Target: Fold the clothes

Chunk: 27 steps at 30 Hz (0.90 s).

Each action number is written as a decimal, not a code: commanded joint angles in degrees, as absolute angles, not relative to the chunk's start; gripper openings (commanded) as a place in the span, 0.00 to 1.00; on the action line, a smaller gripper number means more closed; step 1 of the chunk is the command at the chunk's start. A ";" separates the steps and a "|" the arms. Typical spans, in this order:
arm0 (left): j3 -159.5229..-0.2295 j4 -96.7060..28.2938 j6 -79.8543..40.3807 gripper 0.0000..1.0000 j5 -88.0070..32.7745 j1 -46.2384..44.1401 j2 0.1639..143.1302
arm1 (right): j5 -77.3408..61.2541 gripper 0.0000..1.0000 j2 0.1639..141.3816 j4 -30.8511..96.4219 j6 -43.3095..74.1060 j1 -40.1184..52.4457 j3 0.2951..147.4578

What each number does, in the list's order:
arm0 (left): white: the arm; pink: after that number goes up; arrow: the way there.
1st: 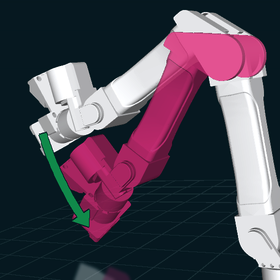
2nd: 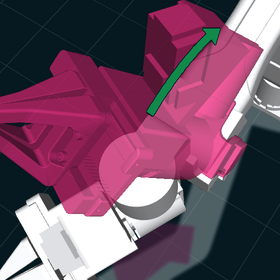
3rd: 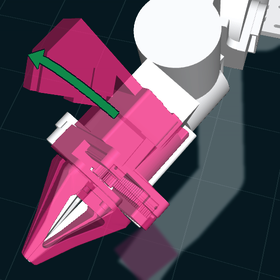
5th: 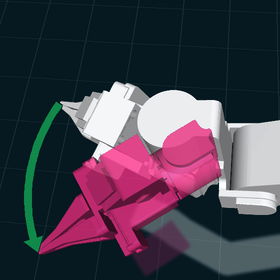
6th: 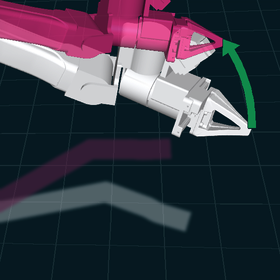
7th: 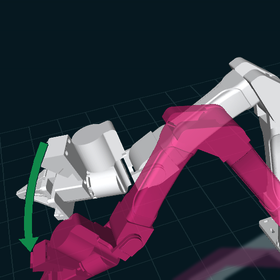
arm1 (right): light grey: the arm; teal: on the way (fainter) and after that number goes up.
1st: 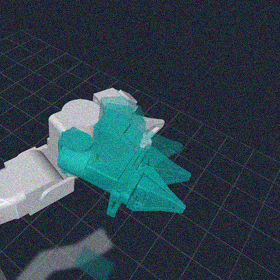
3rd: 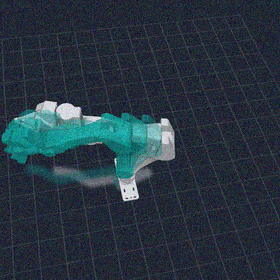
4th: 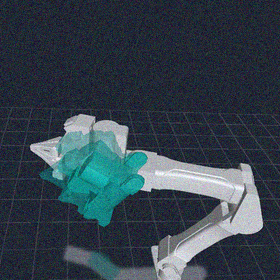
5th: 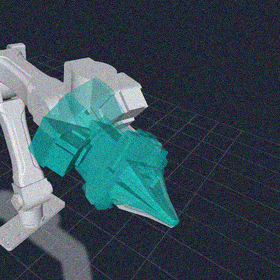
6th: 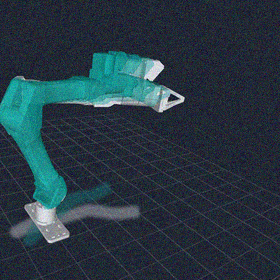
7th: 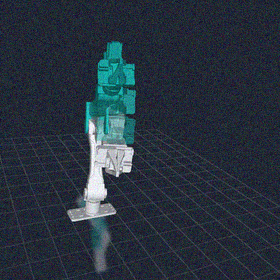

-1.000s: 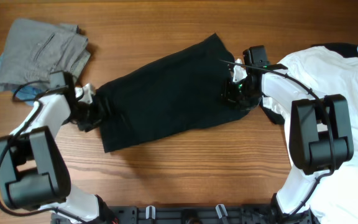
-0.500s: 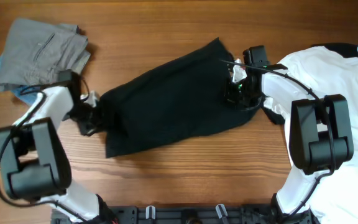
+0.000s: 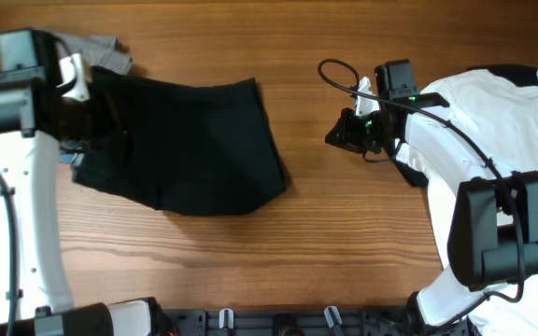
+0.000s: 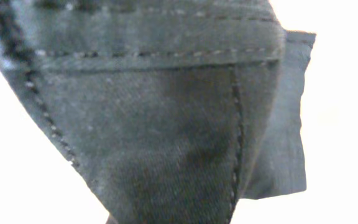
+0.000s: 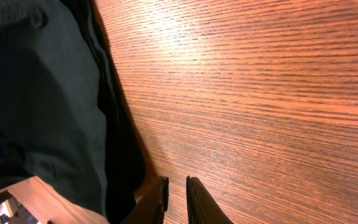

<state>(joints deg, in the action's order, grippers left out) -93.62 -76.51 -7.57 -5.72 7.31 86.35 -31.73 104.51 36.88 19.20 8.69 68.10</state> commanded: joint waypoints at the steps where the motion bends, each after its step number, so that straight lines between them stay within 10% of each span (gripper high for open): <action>1: -94.30 -73.43 -10.09 0.04 -5.50 2.37 90.98 | -32.42 0.15 103.59 37.21 18.00 8.67 68.23; 27: -93.86 -59.11 -28.75 0.04 -11.49 -21.61 115.70 | -35.53 0.09 103.66 37.50 11.94 10.28 67.79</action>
